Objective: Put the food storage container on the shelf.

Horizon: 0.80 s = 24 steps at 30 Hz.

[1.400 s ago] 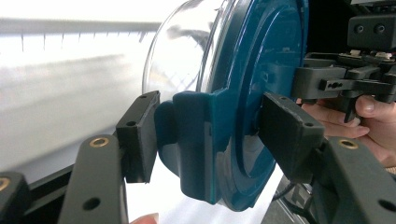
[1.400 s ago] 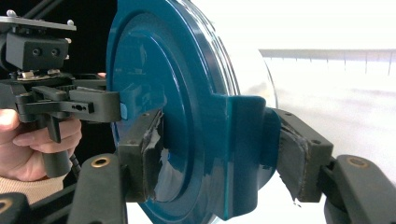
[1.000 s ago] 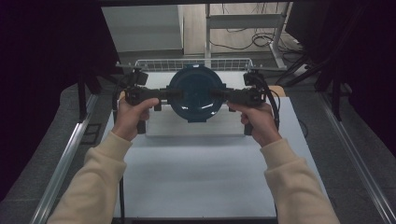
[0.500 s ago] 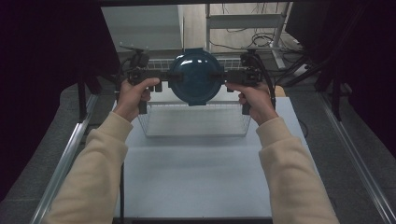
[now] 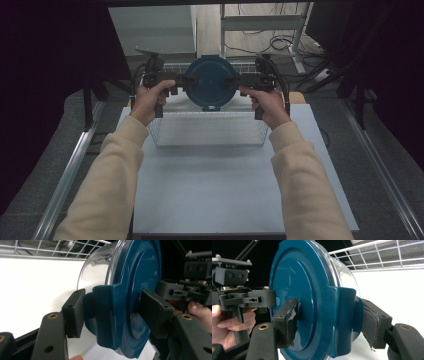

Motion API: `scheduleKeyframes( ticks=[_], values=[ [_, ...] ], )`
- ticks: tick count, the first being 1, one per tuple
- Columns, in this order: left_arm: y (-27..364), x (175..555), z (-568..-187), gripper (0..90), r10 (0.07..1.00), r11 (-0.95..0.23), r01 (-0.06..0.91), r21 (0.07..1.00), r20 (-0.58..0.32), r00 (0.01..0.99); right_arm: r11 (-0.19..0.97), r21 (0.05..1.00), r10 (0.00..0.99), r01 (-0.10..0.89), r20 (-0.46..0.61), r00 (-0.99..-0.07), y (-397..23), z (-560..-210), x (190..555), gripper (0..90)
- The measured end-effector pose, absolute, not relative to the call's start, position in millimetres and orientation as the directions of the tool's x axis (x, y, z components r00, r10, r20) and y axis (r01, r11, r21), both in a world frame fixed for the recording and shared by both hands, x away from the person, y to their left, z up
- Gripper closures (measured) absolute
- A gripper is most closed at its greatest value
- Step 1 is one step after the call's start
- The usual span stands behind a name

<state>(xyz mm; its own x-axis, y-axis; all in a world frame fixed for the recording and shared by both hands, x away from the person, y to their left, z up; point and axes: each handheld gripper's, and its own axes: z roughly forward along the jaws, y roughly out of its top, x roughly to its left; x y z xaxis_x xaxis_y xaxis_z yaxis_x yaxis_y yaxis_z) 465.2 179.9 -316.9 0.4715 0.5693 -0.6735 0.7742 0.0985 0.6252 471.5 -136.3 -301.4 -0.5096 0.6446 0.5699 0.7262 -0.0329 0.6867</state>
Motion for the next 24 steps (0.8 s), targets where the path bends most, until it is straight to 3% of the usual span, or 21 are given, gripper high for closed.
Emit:
scheduleKeyframes(
  ticks=[11,19,22,24],
  values=[
    [181,484,-340,35.7,0.496,0.179,0.83,0.528,-0.777,0.387,-0.151,0.554,0.609,0.819,0.705,-0.365,-141,-318,494,33.3],
    [180,485,-343,35.5,0.49,0.199,0.821,0.534,-0.78,0.389,-0.17,0.539,0.599,0.825,0.721,-0.348,-143,-324,497,31.0],
    [178,483,-342,32.5,0.519,0.203,0.805,0.557,-0.759,0.394,-0.115,0.601,0.651,0.791,0.647,-0.397,-137,-321,493,17.4],
    [176,480,-339,25.9,0.57,0.208,0.772,0.6,-0.716,0.403,-0.087,0.637,0.708,0.766,0.581,-0.402,-134,-317,488,10.7]
  ],
)
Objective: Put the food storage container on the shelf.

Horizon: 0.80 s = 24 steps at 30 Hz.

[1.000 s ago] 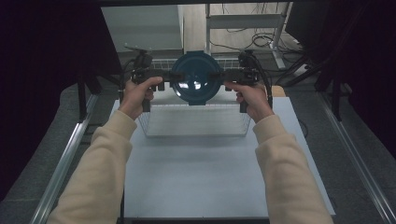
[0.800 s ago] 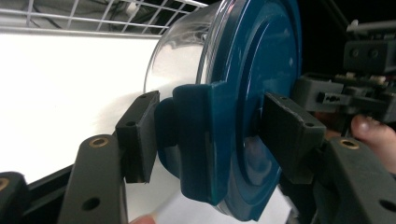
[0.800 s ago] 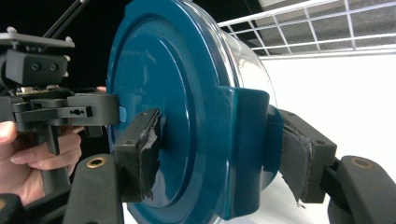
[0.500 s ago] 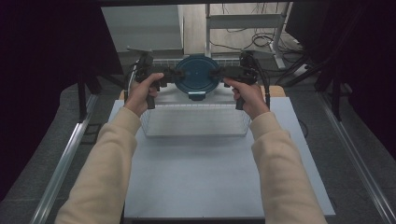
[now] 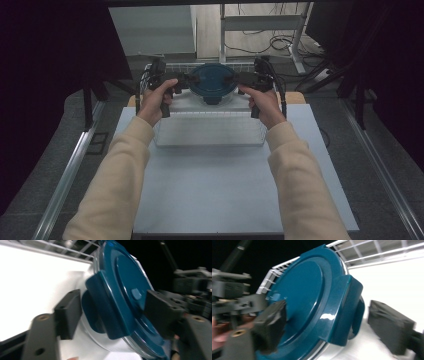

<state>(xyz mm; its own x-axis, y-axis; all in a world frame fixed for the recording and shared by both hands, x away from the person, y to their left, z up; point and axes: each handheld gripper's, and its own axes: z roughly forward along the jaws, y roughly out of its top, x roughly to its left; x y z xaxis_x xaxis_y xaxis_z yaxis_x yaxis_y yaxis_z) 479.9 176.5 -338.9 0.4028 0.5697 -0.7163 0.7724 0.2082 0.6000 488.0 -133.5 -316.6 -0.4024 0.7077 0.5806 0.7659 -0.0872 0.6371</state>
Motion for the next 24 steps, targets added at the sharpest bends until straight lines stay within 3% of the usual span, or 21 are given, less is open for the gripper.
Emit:
scheduleKeyframes(
  ticks=[5,12,22,24],
  values=[
    [178,464,-329,19.2,0.645,0.223,0.693,0.685,-0.637,0.422,-0.005,0.688,0.778,0.726,0.459,-0.43,-135,-308,469,6.1],
    [182,414,-328,19.9,0.682,0.073,0.613,0.787,-0.487,0.545,0.129,0.812,0.782,0.57,0.27,-0.562,-152,-302,419,9.4],
    [173,314,-370,21.5,0.687,-0.098,0.469,0.878,-0.281,0.67,0.153,0.864,0.752,0.479,0.212,-0.624,-192,-345,346,13.0],
    [175,304,-382,21.6,0.686,-0.095,0.478,0.873,-0.29,0.667,0.176,0.869,0.745,0.462,0.189,-0.639,-198,-358,327,13.4]
  ],
)
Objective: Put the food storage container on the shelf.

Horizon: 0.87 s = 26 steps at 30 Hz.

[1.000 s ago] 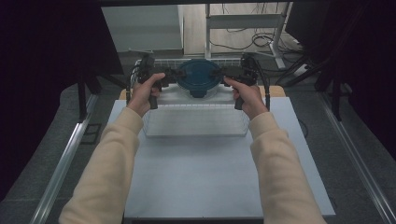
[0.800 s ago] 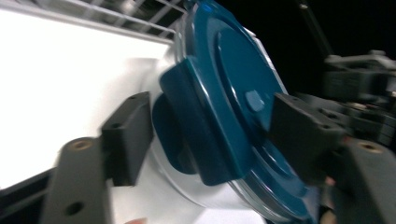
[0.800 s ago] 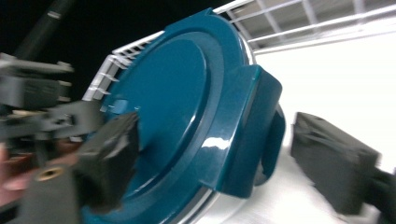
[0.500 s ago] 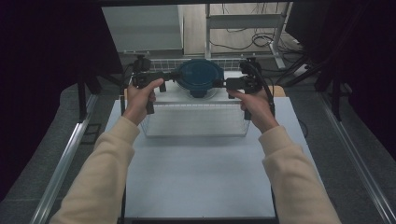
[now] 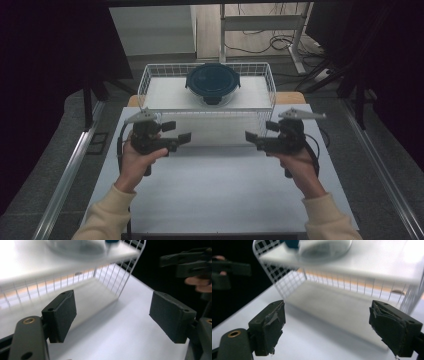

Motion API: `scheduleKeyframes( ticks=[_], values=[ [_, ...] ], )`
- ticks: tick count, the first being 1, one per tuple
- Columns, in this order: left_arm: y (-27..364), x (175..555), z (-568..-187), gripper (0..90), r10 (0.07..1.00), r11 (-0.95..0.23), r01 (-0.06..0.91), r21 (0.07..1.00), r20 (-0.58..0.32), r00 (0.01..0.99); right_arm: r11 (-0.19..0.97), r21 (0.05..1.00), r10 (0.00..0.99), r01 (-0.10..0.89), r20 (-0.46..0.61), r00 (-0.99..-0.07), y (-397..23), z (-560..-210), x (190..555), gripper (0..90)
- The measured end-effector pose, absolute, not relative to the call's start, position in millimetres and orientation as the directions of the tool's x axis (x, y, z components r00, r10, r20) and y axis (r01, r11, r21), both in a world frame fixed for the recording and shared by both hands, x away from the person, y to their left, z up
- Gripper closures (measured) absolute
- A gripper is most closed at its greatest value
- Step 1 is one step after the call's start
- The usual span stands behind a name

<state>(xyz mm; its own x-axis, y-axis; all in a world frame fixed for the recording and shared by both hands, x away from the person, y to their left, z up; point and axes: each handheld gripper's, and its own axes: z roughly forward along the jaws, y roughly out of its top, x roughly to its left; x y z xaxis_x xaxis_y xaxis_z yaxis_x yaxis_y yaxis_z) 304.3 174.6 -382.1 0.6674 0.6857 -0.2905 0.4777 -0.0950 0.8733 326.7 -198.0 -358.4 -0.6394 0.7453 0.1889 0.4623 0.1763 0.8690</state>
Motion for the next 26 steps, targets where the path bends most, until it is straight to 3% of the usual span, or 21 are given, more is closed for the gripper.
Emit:
scheduleKeyframes(
  ticks=[2,7,12,18,26],
  values=[
    [176,295,-399,21.7,0.676,-0.084,0.511,0.855,-0.328,0.659,0.2,0.87,0.742,0.45,0.165,-0.65,-202,-367,314,13.3],
    [174,272,-437,21.6,0.702,-0.144,0.551,0.822,-0.307,0.642,0.241,0.864,0.743,0.443,0.13,-0.657,-215,-405,275,13.5],
    [166,260,-470,21.2,0.697,-0.211,0.587,0.782,-0.301,0.651,0.277,0.829,0.754,0.486,0.126,-0.645,-221,-440,261,13.4],
    [165,257,-481,21.2,0.713,-0.232,0.598,0.767,-0.284,0.641,0.287,0.797,0.778,0.531,0.13,-0.615,-228,-466,258,13.5],
    [167,260,-488,20.6,0.735,-0.218,0.616,0.757,-0.288,0.614,0.272,0.808,0.774,0.522,0.138,-0.618,-229,-465,259,13.3]
  ],
)
